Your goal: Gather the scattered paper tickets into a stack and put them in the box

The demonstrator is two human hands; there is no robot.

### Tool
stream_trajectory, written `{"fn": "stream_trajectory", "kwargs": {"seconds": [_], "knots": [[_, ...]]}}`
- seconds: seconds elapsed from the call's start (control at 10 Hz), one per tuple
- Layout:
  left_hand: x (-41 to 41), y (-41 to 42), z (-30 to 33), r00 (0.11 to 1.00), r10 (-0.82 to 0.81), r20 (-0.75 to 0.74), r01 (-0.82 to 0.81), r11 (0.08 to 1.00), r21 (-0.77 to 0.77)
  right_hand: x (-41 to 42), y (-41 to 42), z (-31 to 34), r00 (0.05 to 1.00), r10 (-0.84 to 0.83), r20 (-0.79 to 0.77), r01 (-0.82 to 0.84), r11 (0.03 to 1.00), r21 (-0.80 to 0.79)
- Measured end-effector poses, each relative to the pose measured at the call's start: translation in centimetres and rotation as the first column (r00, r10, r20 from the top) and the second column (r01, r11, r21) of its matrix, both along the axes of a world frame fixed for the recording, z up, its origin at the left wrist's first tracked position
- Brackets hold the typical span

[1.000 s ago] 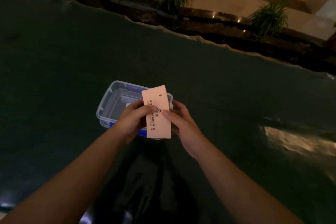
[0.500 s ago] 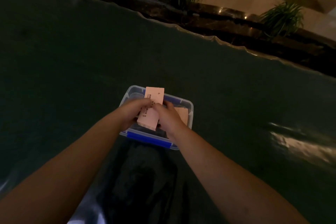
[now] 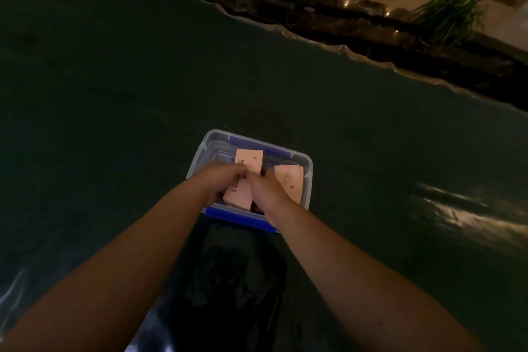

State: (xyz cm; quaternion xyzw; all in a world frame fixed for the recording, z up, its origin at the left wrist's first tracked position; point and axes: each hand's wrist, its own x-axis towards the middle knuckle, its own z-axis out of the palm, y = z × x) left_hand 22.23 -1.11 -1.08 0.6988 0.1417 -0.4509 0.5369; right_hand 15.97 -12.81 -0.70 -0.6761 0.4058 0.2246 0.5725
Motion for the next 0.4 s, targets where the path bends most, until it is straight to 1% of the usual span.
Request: {"fn": "stream_trajectory", "kwargs": {"seconds": [0.1, 0.2, 0.3, 0.4], "knots": [[0.2, 0.0, -0.1, 0.999, -0.050, 0.002, 0.050, 0.999, 0.009, 0.1, -0.3, -0.4, 0.999, 0.047, -0.019, -0.048, 0.998, -0.038], [0.2, 0.0, 0.0, 0.997, -0.069, 0.021, 0.068, 0.997, 0.025, 0.1, -0.1, -0.2, 0.998, 0.058, -0.039, -0.061, 0.995, -0.072], [-0.3, -0.3, 0.4, 0.995, -0.064, 0.079, 0.061, 0.997, 0.039, -0.2, 0.2, 0.1, 0.997, 0.072, -0.021, -0.074, 0.990, -0.122], [-0.8, -0.4, 1.0, 0.979, -0.081, 0.186, 0.064, 0.993, 0.097, -0.9, -0.2, 0.4, 0.994, 0.103, 0.032, -0.098, 0.985, -0.139]]}}
